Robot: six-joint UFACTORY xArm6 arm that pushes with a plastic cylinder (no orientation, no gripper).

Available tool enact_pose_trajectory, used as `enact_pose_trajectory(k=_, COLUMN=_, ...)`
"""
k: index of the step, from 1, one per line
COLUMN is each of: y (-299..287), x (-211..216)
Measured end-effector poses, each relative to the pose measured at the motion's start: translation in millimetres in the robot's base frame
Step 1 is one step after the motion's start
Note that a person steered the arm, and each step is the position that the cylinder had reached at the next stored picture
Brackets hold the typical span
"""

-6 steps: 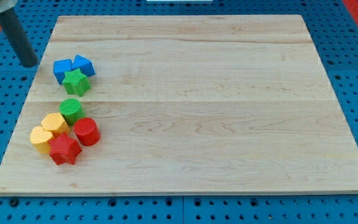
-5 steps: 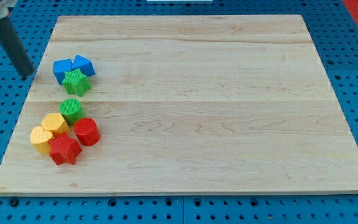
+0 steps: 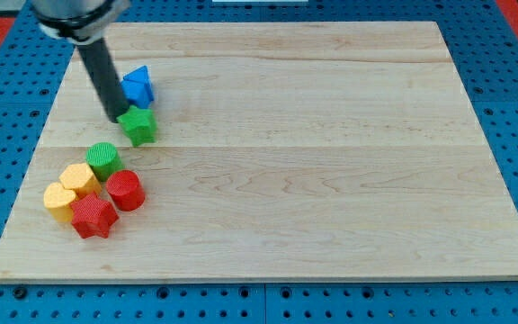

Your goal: Move the green star to the bottom center of the board

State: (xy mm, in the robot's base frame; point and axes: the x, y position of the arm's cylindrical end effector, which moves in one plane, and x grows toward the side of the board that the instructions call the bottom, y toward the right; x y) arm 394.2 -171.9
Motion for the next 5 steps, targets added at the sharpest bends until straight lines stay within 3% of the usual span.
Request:
enact_pose_trajectory(k=2, y=32.8, x=29.9)
enact_pose_trajectory(k=3, y=70.5, x=37.7)
enact_pose_trajectory(k=5, y=177.0, x=94.5)
